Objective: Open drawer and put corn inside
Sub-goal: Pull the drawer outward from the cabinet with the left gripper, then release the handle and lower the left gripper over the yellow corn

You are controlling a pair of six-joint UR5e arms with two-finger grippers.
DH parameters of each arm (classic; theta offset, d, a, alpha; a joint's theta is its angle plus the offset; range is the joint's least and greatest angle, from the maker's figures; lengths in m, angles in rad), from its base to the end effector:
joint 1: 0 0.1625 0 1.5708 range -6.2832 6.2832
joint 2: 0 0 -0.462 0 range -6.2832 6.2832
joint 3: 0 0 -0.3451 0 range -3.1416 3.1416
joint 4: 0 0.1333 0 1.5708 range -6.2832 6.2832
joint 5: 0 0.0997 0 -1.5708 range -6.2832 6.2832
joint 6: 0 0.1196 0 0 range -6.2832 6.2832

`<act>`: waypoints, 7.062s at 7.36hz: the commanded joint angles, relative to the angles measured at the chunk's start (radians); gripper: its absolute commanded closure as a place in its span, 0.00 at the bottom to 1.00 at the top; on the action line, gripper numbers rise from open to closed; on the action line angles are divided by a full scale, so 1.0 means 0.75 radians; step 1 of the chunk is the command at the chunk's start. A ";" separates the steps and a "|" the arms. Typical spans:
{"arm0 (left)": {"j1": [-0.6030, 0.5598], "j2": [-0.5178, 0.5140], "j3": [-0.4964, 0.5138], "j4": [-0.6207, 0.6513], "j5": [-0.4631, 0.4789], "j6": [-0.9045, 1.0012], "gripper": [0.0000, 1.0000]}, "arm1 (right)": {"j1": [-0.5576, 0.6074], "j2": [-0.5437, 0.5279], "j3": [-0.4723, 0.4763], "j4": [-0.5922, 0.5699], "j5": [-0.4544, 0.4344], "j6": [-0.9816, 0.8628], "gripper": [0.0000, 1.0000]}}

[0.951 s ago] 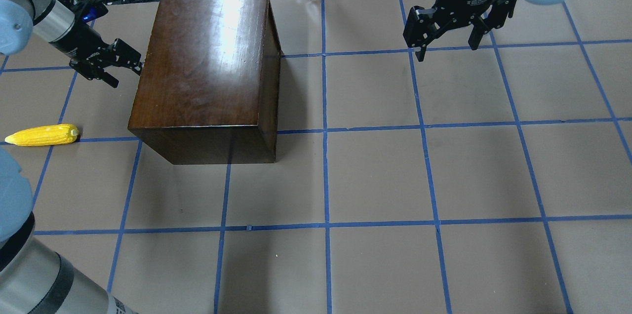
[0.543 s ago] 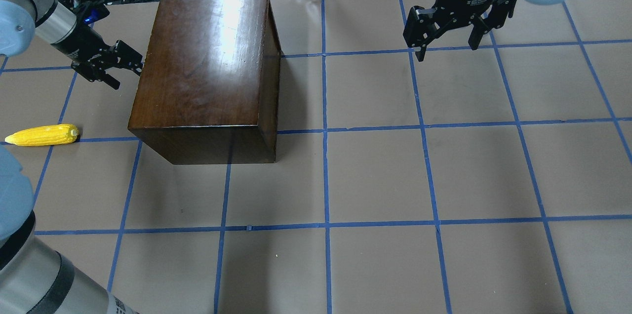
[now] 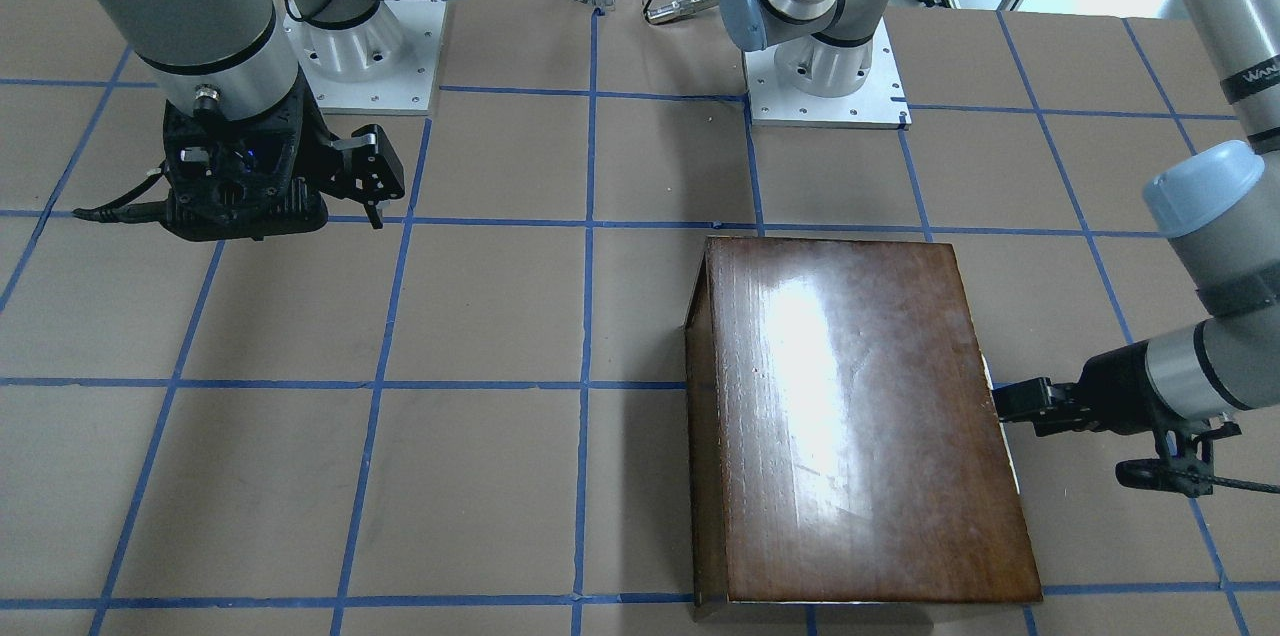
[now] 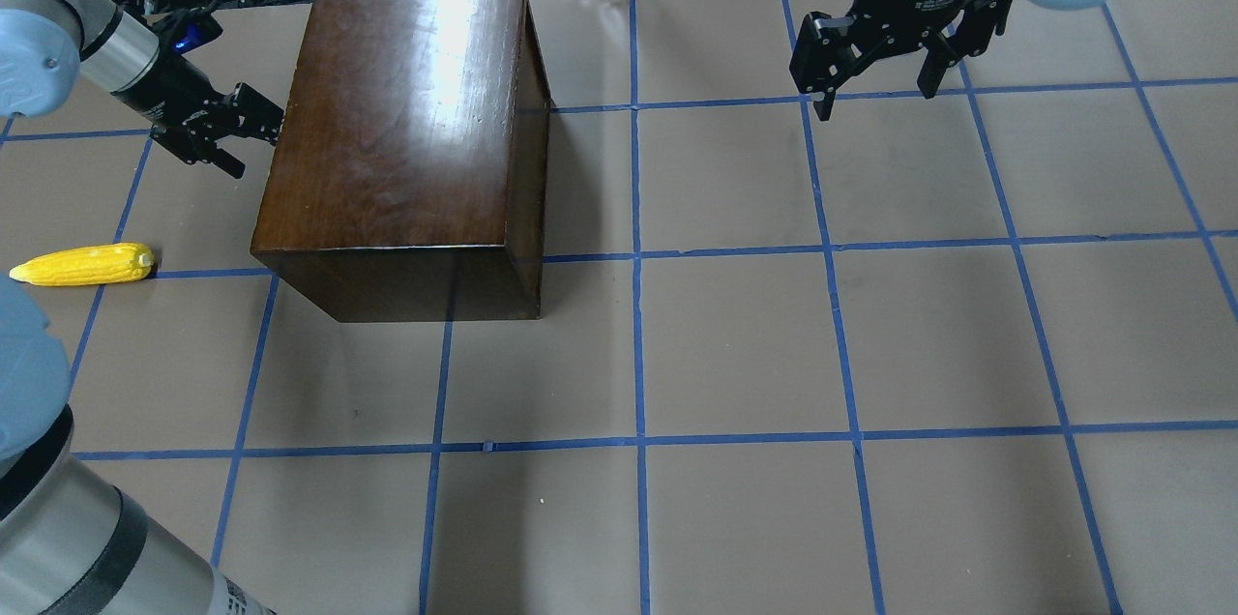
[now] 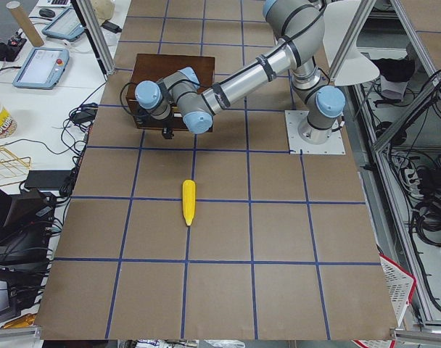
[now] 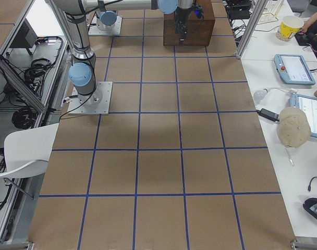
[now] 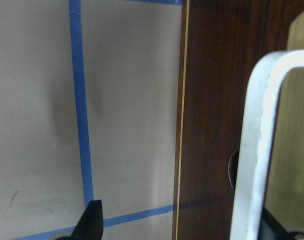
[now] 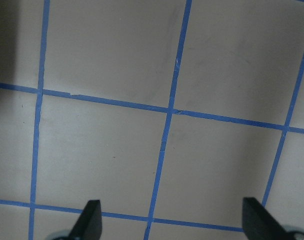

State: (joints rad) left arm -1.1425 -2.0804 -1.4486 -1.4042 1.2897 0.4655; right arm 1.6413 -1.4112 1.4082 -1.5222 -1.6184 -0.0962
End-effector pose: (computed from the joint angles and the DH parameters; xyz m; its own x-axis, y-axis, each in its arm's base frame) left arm 0.1048 -0.6304 0.3015 -0.9403 -0.0075 0.3402 0.0189 0.9971 0.0742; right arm 0.1634 -0.5024 0.4958 -0.9849 -0.1679 0.0429 -0.1657 0.9849 0.0499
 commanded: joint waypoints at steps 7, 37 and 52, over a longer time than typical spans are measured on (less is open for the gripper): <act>0.075 0.000 0.017 0.034 0.021 0.046 0.00 | 0.000 0.000 0.000 0.001 0.000 -0.001 0.00; 0.267 0.043 0.115 0.013 0.319 0.443 0.00 | 0.000 0.000 0.000 -0.001 0.000 -0.001 0.00; 0.480 0.015 -0.228 0.485 0.406 2.504 0.00 | 0.000 0.000 0.000 0.001 0.000 -0.001 0.00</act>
State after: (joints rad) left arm -0.8004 -2.0636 -1.5991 -1.0541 1.6281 2.3031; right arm 1.6414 -1.4113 1.4082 -1.5217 -1.6183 -0.0966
